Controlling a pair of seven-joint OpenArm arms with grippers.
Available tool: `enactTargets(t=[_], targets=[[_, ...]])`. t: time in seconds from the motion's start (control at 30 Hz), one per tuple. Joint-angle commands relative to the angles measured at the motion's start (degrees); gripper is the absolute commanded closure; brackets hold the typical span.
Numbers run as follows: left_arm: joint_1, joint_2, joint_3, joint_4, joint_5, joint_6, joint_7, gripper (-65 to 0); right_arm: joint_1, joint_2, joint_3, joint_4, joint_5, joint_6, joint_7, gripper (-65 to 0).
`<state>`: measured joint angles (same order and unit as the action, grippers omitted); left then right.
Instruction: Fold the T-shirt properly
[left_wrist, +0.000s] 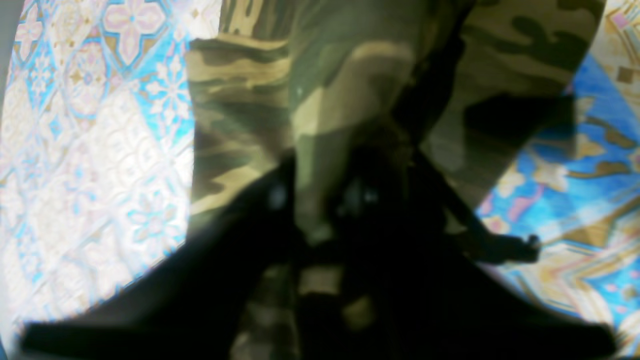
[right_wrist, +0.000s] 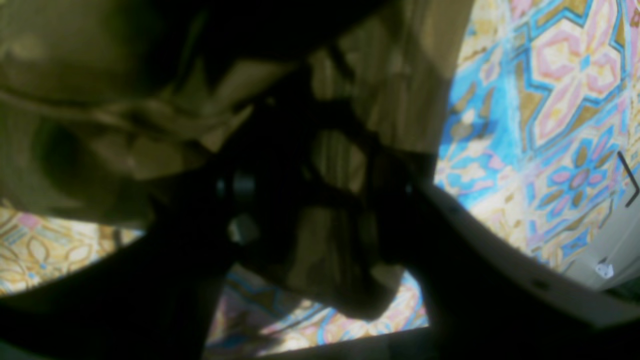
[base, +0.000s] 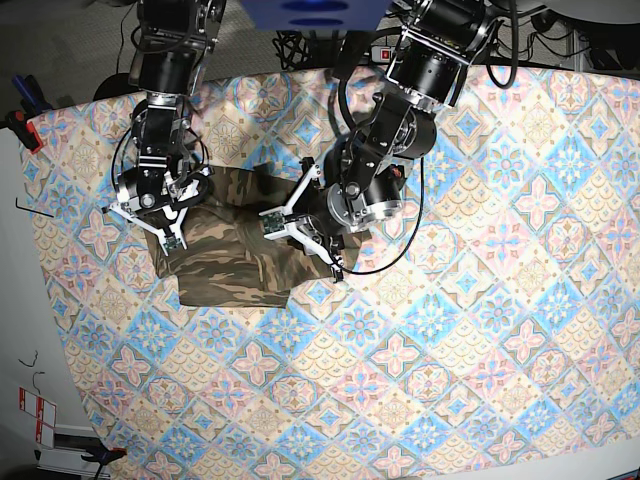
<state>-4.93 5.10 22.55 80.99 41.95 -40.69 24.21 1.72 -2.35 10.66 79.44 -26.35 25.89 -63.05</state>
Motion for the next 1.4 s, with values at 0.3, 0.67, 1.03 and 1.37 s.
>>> enactTargets(t=[0.3, 0.67, 1.03, 1.37], targets=[[-3.5, 1.9, 4.8, 4.2, -0.9, 0.7, -1.2, -33.0, -0.4, -0.2, -0.1, -1.2, 1.4, 0.3, 1.7, -30.7], [-0.7, 0.0, 4.7, 21.8, -5.8, 0.7, -1.0, -28.4, -0.4, -0.2, -0.1, -1.2, 1.4, 0.3, 1.7, -30.7], [0.9, -2.2, -13.9, 24.4, -6.4, 0.7, -0.7, -33.2, -0.4, -0.2, -0.1, -1.2, 1.4, 0.3, 1.7, -30.5], [-11.7, 0.7, -26.4, 7.6, -6.2, 0.7, -0.7, -46.7, -0.4, -0.3, -2.3, -1.2, 1.4, 0.3, 1.7, -30.5]])
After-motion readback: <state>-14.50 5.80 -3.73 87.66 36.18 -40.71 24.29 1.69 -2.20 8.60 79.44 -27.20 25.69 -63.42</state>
